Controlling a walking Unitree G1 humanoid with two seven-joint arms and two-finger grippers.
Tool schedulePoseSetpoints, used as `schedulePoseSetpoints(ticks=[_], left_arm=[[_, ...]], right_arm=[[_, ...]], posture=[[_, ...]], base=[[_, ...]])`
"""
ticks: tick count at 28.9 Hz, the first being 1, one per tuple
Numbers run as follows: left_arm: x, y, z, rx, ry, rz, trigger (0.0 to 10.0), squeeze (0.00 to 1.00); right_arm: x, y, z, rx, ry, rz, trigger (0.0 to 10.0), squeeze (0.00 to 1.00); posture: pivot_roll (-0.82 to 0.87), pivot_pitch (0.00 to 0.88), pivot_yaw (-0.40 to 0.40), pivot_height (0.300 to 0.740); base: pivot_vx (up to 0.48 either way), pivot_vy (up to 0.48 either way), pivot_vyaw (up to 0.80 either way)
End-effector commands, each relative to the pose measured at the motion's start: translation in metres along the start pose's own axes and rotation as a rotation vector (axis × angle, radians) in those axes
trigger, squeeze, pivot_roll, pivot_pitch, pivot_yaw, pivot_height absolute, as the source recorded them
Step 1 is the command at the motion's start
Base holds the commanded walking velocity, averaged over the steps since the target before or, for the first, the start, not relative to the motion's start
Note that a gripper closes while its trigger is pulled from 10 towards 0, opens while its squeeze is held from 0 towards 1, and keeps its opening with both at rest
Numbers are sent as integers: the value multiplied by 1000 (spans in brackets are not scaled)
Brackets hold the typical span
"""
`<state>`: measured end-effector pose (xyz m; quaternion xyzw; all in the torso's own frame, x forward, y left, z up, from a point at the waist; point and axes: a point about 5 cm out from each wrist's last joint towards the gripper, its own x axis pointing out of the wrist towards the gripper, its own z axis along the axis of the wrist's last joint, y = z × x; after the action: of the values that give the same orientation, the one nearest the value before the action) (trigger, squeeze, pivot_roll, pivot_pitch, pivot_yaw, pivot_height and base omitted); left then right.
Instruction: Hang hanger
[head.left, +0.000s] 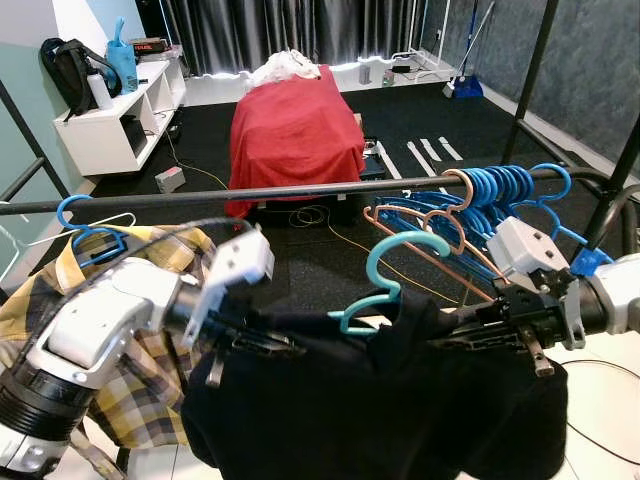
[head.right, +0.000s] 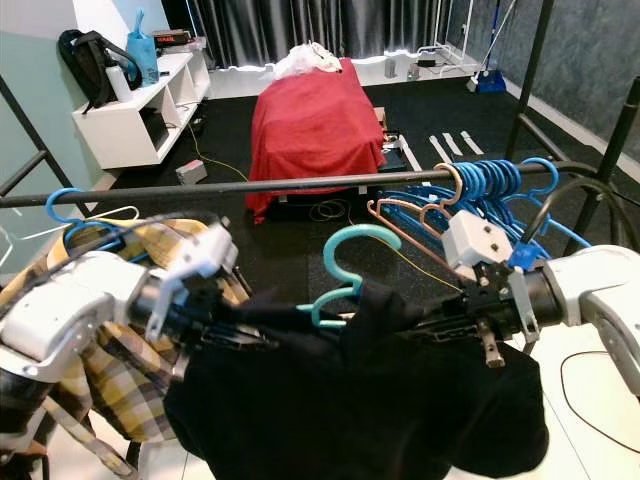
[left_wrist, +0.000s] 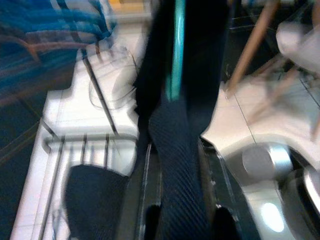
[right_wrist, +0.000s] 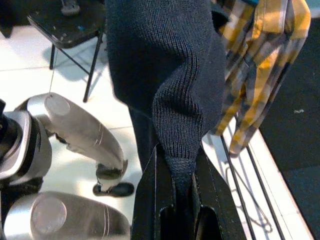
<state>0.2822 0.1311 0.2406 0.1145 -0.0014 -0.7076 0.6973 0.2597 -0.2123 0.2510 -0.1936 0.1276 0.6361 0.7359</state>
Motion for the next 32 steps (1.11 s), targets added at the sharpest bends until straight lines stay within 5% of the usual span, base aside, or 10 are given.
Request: schedulePoseSetpoints(ticks=[1,4,15,16,21,31,32], left_arm=[[-12,8,3,-6,-66,84,10000,1000],[-55,19,5,-36,-215,320,10000,1000],[-100,4,-4,-102,-374,424,10000,1000],[-106,3,-4,-93,-411,444,10000,0],[-118,-1,6,-52,-507,439,10000,0],[-122,-4,11,-32,-513,407,10000,0],[-119,-5,10,-45,-521,383,0,0]], right_arm=[[-6,-2,15,-68,-80,-53,0,0],[-17,0,23,-91,-164,-149,0,0],[-42,11,42,-132,-298,-178,0,0],[-49,16,50,-149,-333,-163,0,0],[-64,28,63,-174,-381,-124,0,0],[-68,37,67,-172,-374,-87,0,0],[-68,38,68,-177,-379,-94,0,0]], posture=[[-206,0,47,740],[-208,0,60,740],[-192,0,60,740],[-193,0,60,740],[-199,0,63,740],[-204,0,66,740],[-205,0,67,740]], base=[[0,0,0],[0,0,0],[0,0,0],[0,0,0],[0,0,0],[0,0,0],[0,0,0]])
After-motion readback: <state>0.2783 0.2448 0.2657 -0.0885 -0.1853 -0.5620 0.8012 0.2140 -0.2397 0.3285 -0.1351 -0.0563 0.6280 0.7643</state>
